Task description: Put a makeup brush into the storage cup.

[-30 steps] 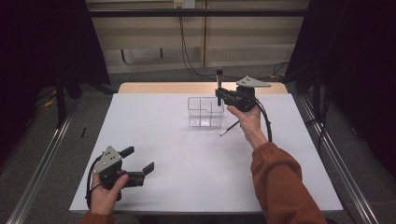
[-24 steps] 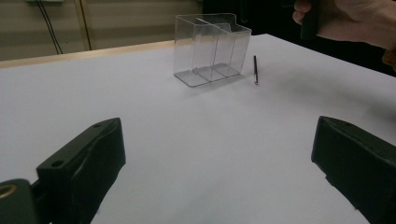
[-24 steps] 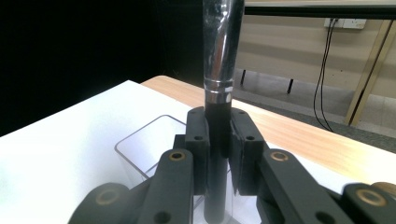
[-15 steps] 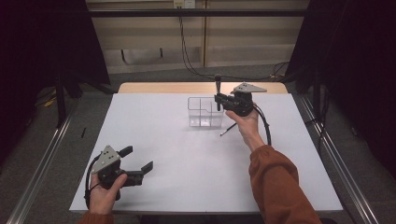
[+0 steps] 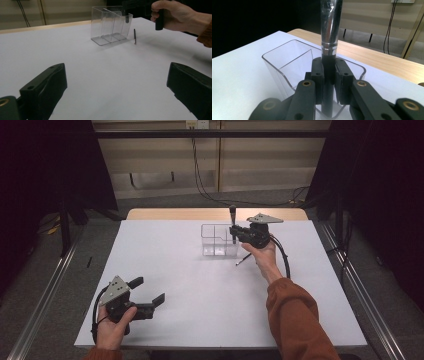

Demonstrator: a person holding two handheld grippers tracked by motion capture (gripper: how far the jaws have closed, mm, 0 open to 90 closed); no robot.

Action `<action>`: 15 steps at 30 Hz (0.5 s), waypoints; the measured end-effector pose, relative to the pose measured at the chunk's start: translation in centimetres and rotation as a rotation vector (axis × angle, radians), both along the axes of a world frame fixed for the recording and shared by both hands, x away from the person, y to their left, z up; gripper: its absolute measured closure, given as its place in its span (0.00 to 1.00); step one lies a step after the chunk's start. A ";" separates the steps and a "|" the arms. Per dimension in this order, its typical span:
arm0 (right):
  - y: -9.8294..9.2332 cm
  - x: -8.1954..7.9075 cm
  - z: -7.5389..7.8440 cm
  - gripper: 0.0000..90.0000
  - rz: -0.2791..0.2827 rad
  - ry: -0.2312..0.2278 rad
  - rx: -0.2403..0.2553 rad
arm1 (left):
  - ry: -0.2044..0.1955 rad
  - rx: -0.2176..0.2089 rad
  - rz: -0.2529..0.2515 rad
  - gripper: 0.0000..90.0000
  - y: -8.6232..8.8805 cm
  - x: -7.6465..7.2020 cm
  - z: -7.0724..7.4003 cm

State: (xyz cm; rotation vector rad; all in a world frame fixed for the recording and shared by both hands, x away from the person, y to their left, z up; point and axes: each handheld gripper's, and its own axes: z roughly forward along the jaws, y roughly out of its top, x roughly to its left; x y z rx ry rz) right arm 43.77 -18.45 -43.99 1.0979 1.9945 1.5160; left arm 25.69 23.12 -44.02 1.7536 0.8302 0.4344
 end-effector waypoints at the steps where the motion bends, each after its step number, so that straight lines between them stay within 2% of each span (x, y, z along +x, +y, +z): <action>1: 0.0 0.0 -0.1 0.89 0.000 0.003 0.003 | 0.000 0.000 -0.003 0.03 0.0 0.0 0.0; 15: -0.1 0.0 -1.1 0.88 0.009 0.029 -0.007 | -0.004 0.014 -0.006 0.03 0.0 0.2 -0.1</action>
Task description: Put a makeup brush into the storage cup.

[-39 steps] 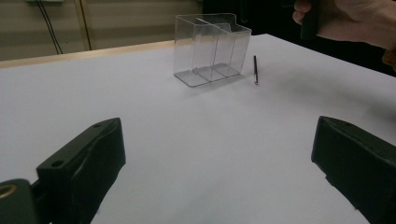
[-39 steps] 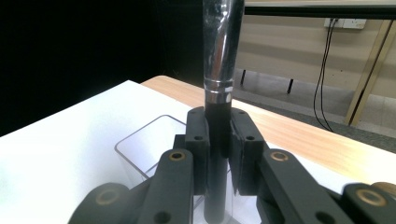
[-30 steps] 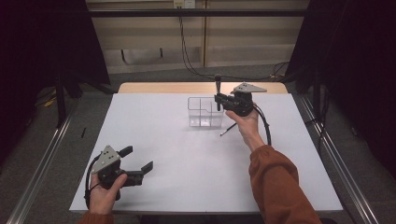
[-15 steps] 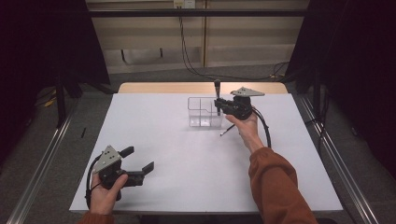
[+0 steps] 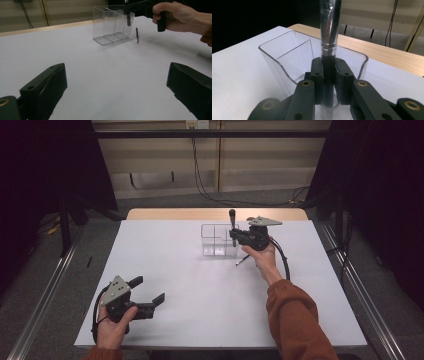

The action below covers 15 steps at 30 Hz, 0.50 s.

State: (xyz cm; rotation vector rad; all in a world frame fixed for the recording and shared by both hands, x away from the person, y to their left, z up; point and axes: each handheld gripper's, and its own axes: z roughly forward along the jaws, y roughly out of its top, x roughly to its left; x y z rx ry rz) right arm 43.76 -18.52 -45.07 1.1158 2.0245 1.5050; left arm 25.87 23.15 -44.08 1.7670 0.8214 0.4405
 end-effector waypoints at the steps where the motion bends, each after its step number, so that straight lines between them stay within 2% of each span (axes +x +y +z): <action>1: 0.0 0.0 0.0 0.88 0.001 0.000 -0.002 | -0.002 0.000 -0.002 0.03 0.0 0.0 0.0; 15: -0.4 -0.2 0.0 0.81 -0.003 -0.003 0.009 | -0.006 0.005 -0.005 0.04 0.0 0.0 0.0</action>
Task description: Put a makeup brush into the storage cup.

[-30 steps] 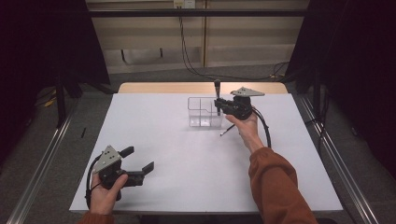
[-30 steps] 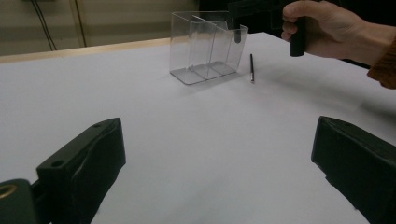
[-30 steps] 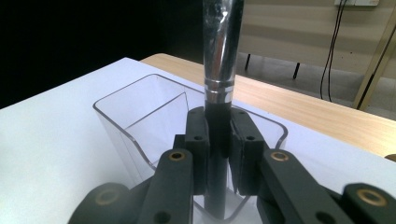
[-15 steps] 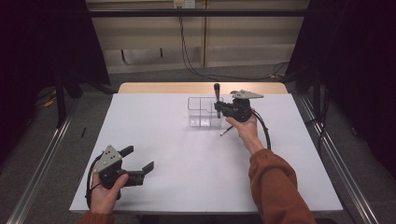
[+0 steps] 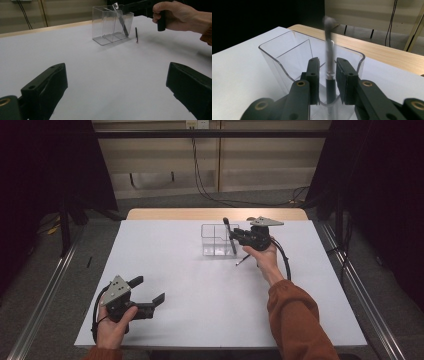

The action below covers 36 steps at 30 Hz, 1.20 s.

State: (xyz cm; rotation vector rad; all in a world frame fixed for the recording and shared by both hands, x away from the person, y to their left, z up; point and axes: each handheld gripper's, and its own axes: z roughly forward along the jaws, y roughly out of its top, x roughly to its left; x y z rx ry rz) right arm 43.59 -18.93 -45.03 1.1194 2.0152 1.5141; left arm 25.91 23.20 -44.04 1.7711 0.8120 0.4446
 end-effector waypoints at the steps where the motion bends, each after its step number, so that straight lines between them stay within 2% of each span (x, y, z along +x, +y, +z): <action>1: 0.0 0.0 0.0 0.79 0.000 -0.002 -0.001 | 0.000 -0.001 0.001 0.04 0.0 0.0 0.0; 10: -0.5 -0.8 0.6 0.63 -0.008 -0.024 0.023 | -0.002 -0.006 0.022 0.04 0.1 0.1 -0.1; 14: -0.9 -1.4 1.0 0.46 -0.015 -0.031 0.036 | -0.014 -0.012 0.032 0.04 0.1 0.1 -0.1; 17: -1.2 -2.0 1.1 0.38 -0.014 -0.036 0.044 | -0.019 -0.020 0.039 0.04 0.1 0.1 -0.2; 21: -1.3 -2.8 1.2 0.32 0.001 -0.038 0.044 | -0.021 -0.038 0.046 0.04 0.2 0.1 -0.2; 27: -1.6 -4.2 1.4 0.21 0.015 -0.041 0.046 | -0.018 -0.033 0.044 0.04 0.3 0.1 -0.1; 29: -1.7 -4.6 1.5 0.12 -0.001 -0.037 0.041 | -0.017 -0.033 0.041 0.04 0.3 0.1 -0.1; 36: -2.3 -5.7 1.7 0.02 0.001 -0.026 0.067 | -0.020 -0.035 0.040 0.04 0.4 0.1 -0.1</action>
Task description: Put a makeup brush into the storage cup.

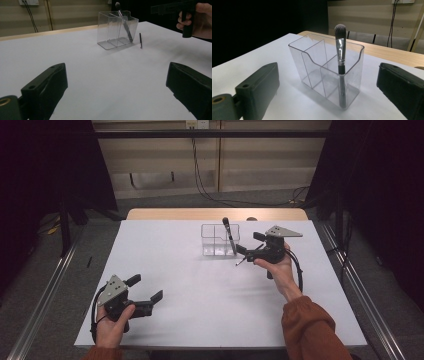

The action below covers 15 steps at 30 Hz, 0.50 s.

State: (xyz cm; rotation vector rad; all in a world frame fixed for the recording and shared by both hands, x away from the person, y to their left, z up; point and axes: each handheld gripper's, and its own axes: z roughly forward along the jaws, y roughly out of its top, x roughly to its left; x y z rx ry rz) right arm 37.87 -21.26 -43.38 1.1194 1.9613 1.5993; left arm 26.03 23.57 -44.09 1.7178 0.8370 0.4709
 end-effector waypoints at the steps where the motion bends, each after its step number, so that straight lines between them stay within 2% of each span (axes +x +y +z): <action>1: -0.1 -0.2 0.0 0.01 0.003 0.003 0.002 | -0.001 -0.002 -0.001 0.04 0.0 0.0 0.0; 5: -0.6 -0.8 -0.1 0.01 -0.001 0.012 0.006 | -0.001 -0.001 -0.003 0.04 0.0 0.0 0.0; 9: -1.0 -1.6 -0.1 0.01 0.015 -0.001 0.007 | 0.001 -0.005 0.003 0.04 -0.1 0.0 0.0; 15: -1.5 -2.7 0.1 0.03 -0.002 0.004 -0.019 | -0.002 -0.004 0.010 0.04 0.1 -0.2 0.1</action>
